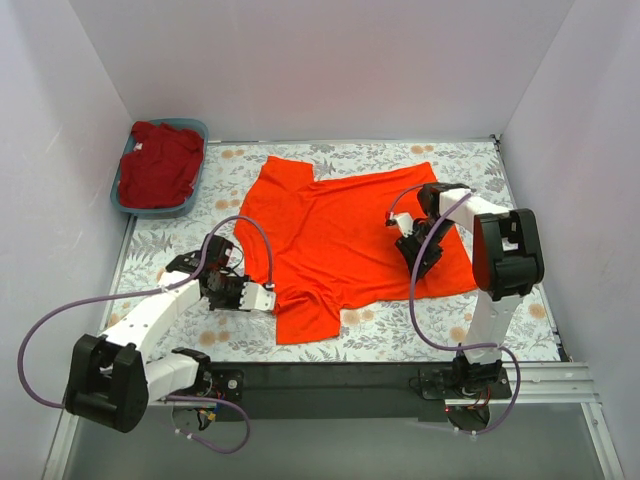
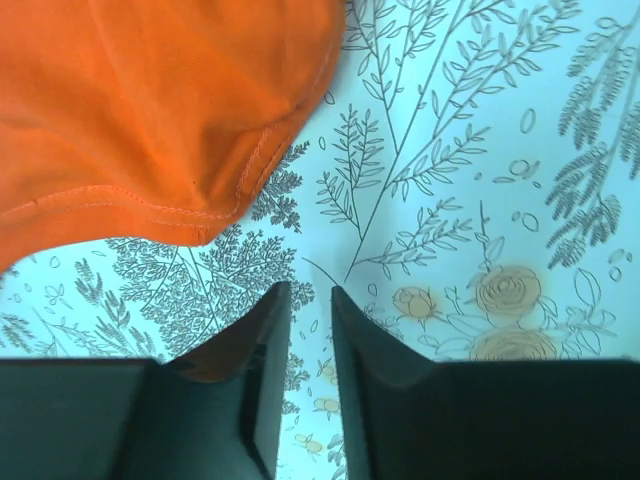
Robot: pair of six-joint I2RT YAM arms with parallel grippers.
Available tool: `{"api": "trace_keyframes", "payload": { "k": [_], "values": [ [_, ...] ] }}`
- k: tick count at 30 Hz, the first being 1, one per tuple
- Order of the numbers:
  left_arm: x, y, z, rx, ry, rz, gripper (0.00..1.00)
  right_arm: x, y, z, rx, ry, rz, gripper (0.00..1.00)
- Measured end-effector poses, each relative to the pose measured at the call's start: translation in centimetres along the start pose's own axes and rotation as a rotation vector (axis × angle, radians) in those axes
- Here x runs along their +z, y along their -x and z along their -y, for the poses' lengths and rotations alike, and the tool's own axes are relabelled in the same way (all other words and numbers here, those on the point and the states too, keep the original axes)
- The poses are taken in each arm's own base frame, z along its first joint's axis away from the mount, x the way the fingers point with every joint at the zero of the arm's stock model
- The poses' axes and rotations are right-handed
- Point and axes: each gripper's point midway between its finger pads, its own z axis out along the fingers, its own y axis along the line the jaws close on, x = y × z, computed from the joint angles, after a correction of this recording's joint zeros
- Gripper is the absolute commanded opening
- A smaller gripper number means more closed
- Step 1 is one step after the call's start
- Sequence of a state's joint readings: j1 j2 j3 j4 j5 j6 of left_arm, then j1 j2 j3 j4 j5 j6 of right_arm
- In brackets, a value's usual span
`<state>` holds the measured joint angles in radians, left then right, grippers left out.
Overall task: Fold and stack the t-shirts
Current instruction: Flatten the tshirt out
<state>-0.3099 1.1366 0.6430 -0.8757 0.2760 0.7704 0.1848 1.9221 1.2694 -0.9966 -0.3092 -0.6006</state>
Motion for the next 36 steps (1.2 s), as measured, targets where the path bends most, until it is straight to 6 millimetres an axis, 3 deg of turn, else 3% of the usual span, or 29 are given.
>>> {"api": "trace_keyframes", "payload": {
  "k": [3,6,10,13,16,18,23,27,32,36],
  "values": [
    [-1.1,0.8,-0.1,0.026,0.004,0.030,0.28,-0.6,0.3,0.0,-0.044,-0.014,0.020,0.45],
    [-2.8,2.4,-0.8,0.033,0.028,0.087,0.27,-2.6,0.8,-0.5,-0.089,-0.046,0.069,0.45],
    [-4.8,5.2,-4.6,-0.049,0.099,0.185,0.27,-6.4,1.5,0.2,-0.134,-0.138,0.161,0.41],
    [-4.1,7.0,-7.6,-0.186,0.071,0.222,0.27,-7.7,0.4,2.2,-0.117,-0.200,0.159,0.38],
    [-2.0,9.6,-9.4,-0.274,0.002,0.251,0.25,-7.4,-1.3,4.5,-0.063,-0.218,0.116,0.35],
    [-0.8,11.6,-8.2,-0.271,-0.052,0.255,0.24,-6.7,-2.5,6.0,-0.023,-0.211,0.081,0.35],
    [1.1,16.0,-2.5,-0.172,-0.166,0.242,0.20,-5.5,-4.6,8.1,0.033,-0.196,0.015,0.34],
    [3.0,15.9,0.6,-0.140,-0.201,0.151,0.17,-5.1,-4.9,8.5,0.033,-0.196,-0.004,0.34],
    [6.3,14.2,3.8,-0.087,-0.228,-0.019,0.16,-4.3,-5.1,9.2,0.037,-0.200,-0.027,0.33],
    [6.2,14.6,5.6,-0.030,-0.250,-0.041,0.14,-3.9,-5.8,9.3,0.032,-0.213,-0.044,0.33]
  ]
}}
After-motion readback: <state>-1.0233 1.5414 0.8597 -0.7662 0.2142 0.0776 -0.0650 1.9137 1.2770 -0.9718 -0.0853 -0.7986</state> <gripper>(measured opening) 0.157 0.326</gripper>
